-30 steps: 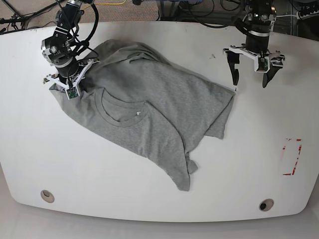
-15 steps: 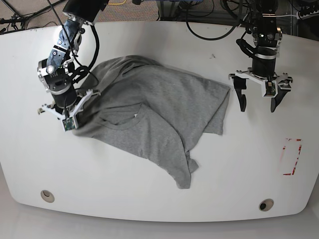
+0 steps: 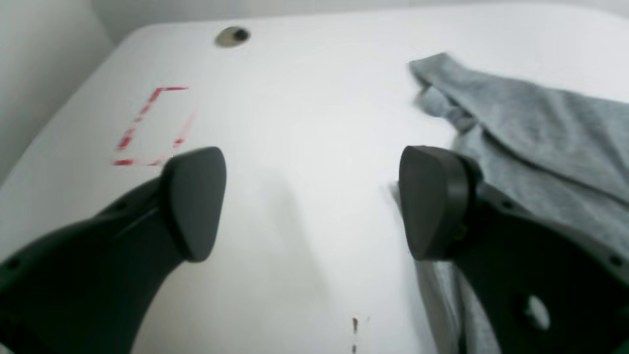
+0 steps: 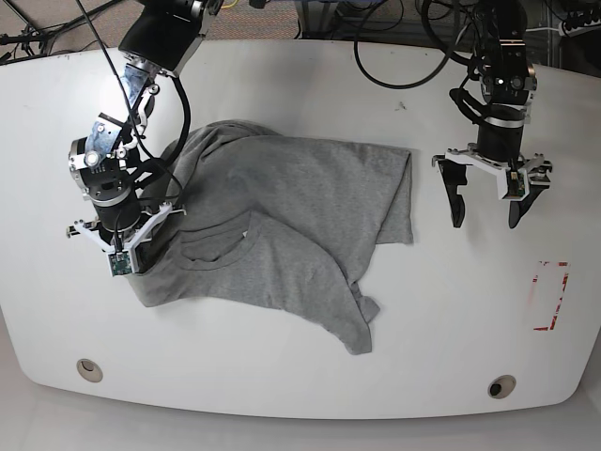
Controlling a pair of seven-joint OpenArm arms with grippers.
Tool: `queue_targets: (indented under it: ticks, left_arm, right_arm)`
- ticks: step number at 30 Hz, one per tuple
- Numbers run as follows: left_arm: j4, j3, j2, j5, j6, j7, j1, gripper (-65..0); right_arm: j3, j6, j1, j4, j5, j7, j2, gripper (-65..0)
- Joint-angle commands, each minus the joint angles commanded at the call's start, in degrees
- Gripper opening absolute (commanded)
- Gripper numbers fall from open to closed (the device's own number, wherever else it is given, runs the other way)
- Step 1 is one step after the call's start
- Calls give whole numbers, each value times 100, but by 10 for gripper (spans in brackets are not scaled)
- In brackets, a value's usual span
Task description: Fold the T-shirt properly
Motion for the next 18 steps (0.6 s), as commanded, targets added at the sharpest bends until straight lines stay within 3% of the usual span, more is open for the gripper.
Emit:
queue_targets:
  ticks: [3,7,11,13,18]
  left_arm:
    - [-312,-78,-29,-257,-67,319,-478,-115]
    - [-494,-85,-7,-335,-90,329,-756,-121]
    - [-676,-68,14,-345,-105,320,-1012,-127]
    - [-940,-4,33,-181,-41,265,-1258,-132]
    - [-942,43,37,-102,9,116,-1196,-128]
  right_arm:
    - [5,150,-81,106,-11,-49,8,-637]
    - [2,125,-34,101,-9,-123,8,-607]
    - [4,73,35,120,-5,-198,14,-528]
    - [0,30,-30,253,-13,-211,31,-419]
    - [43,28,-212,352,-4,-167,63,-379]
